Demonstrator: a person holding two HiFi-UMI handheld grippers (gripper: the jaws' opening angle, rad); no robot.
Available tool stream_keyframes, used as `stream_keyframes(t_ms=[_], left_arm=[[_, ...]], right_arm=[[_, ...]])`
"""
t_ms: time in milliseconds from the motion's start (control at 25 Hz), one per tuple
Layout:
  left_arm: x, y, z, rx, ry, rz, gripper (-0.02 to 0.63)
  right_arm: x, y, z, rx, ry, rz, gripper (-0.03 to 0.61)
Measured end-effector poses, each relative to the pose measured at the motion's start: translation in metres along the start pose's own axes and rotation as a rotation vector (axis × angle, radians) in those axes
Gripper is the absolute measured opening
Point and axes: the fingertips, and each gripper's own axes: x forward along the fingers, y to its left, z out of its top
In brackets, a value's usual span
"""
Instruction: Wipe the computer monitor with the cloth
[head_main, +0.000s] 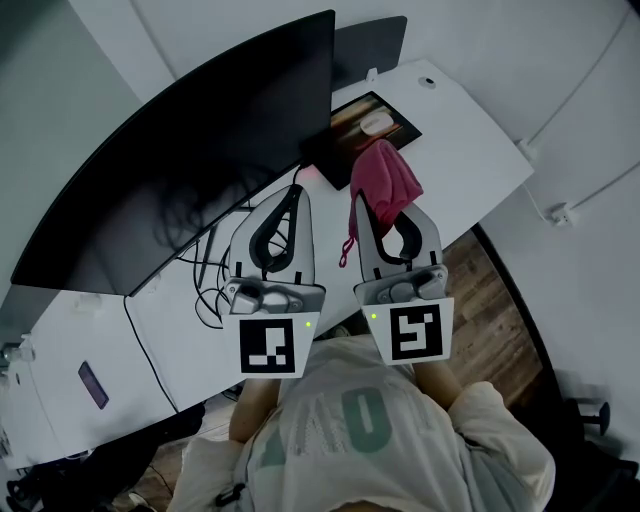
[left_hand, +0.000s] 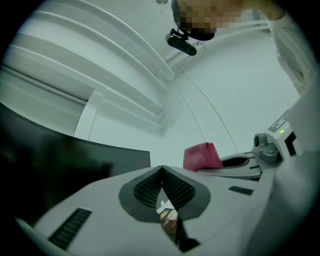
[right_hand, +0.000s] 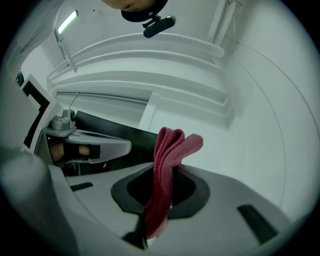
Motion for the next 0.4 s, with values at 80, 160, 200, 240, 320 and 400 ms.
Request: stream_keyframes(t_ms=[80, 160, 200, 240, 320, 400], left_arm=[[-0.003, -0.002, 0.001, 0.001, 0.000, 0.000, 0.014], [-0.007, -0.003, 0.002, 0.000, 0.002, 0.001, 0.014], [-0.008, -0.004, 0.003, 0.001, 0.001, 0.001, 0.014], [-0.010, -0.004, 0.003, 0.003, 0.000, 0.000, 0.014], [-0.012, -0.007, 0.004, 0.006, -0.002, -0.003, 0.014], [-0.015, -0.009, 0.004, 0.004, 0.001, -0.004, 0.014]], right_arm=[[-0.003, 0.001, 0.001, -0.002, 0.006, 0.000, 0.055], [-0.006, 0.003, 0.003, -0.008, 0.002, -0.002, 0.055], [-0.008, 0.004, 0.003, -0.010, 0.000, -0.003, 0.055], [-0.009, 0.004, 0.004, -0.011, -0.001, -0.004, 0.055], [-0.012, 0.006, 0.005, -0.011, -0.002, -0.004, 0.055], [-0.014, 0.007, 0.006, -0.011, -0.003, -0.004, 0.055]])
